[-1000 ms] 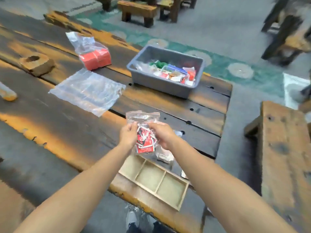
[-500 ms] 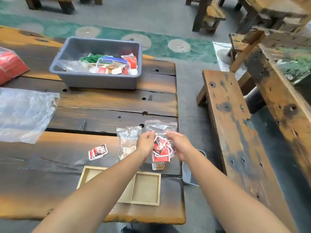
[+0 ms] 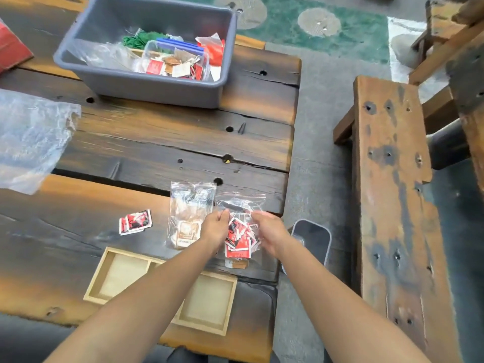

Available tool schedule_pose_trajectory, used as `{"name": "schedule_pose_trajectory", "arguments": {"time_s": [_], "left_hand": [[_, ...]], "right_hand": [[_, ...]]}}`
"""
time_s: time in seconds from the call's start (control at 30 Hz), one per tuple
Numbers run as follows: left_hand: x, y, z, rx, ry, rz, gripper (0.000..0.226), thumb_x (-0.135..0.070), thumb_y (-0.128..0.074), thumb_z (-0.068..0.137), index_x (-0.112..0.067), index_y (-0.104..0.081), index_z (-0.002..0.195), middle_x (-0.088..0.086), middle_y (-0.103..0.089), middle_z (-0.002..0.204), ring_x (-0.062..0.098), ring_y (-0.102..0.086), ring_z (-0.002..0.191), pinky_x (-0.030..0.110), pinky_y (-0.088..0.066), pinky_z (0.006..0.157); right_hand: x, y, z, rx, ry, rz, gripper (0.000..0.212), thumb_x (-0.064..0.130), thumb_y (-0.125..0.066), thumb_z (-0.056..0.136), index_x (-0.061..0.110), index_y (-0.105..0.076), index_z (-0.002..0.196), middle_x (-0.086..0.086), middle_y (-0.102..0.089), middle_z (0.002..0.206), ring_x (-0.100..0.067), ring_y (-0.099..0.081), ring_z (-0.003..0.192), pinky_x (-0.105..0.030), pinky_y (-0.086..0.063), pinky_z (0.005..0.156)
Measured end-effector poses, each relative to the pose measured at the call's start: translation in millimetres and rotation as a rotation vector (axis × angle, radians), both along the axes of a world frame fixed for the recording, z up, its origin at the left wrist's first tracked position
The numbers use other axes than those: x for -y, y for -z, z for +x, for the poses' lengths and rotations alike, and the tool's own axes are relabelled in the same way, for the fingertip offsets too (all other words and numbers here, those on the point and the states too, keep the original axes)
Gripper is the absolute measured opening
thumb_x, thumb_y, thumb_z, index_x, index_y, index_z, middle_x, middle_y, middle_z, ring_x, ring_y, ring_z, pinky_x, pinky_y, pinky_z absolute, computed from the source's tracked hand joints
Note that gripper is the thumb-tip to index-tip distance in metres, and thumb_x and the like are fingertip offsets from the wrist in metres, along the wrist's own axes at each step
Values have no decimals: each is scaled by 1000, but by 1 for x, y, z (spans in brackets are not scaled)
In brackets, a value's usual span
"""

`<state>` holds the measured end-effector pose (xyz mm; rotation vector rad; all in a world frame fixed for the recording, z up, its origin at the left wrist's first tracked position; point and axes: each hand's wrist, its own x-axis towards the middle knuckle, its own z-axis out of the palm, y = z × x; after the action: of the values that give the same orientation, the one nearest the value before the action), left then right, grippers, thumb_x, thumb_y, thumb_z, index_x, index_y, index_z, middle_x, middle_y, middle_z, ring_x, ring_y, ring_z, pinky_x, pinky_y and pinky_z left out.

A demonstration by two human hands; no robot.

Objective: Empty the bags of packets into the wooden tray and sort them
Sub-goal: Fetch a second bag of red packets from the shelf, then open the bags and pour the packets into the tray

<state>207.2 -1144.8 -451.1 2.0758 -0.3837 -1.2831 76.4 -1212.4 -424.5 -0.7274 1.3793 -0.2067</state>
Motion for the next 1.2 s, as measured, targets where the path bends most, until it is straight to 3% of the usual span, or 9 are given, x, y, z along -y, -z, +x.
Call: {"name": "schedule_pose_trajectory", "arguments": {"time_s": [0.13,0.37,0.5,0.7,0.77,0.83,0.9,1.07,1.2], "left_hand": [[4,16,5,35,5,36,39,-39,-45,102,-14,-53,73,13,-61,71,23,-60,68,35,-46,65],[10,17,12,62,75,67,38,-38,-45,102,-14,-59,76,8,-65,75,25,-61,74,36,-50,74],[13,8,19,60,81,83,27,-33,-54,97,-13,-64,82,7,-73,83,26,-68,81,38,-55,79],[23,-13,40,120,70,77,16,-22,-57,97,-17,-65,84,5,-70,81,23,-64,77,35,-55,80],[25,-23,50,153,72,79,13,-21,-57,98,-17,-65,88,6,-72,91,24,-68,86,36,-56,86],[23,-33,62,161,64,52,13,-21,-57,97,-21,-64,85,7,-73,95,26,-69,88,40,-58,86],[16,-41,77,171,53,29,18,-19,-55,96,-23,-61,79,9,-74,98,29,-70,92,42,-57,88],[0,-41,122,212,55,49,16,-17,-59,91,-23,-63,77,9,-75,97,32,-69,98,42,-56,91],[-5,-37,154,264,116,63,8,-17,-59,92,-17,-67,90,10,-73,98,29,-67,100,30,-49,88]], "right_hand": [[6,26,5,-7,-16,48,19,21,-54,99,17,-72,100,-10,-73,94,-23,-66,76,-38,-53,71],[13,35,6,-62,7,68,20,26,-58,96,19,-73,108,-9,-76,101,-19,-67,75,-28,-51,61],[19,25,6,-106,-12,95,20,25,-60,95,13,-69,108,-2,-65,73,-12,-54,50,-26,-41,48],[37,15,10,-189,-4,37,18,13,-51,96,7,-63,107,-7,-51,74,-11,-35,46,-26,-29,43],[42,8,16,-269,37,-39,28,11,-49,95,4,-57,120,-11,-56,87,-16,-48,60,-31,-40,52],[46,-1,24,-388,97,-145,45,16,-52,93,7,-44,136,-16,-57,118,-30,-60,96,-39,-51,82],[48,-9,35,-471,94,-215,55,22,-54,90,9,-39,141,-16,-52,135,-35,-56,116,-45,-46,101],[32,-27,79,-305,-17,-179,34,22,-52,94,12,-51,127,-7,-63,106,-22,-62,84,-41,-56,83],[6,-22,120,-230,-55,-128,23,23,-53,97,12,-54,118,-6,-61,100,-24,-61,84,-37,-56,74]]}}
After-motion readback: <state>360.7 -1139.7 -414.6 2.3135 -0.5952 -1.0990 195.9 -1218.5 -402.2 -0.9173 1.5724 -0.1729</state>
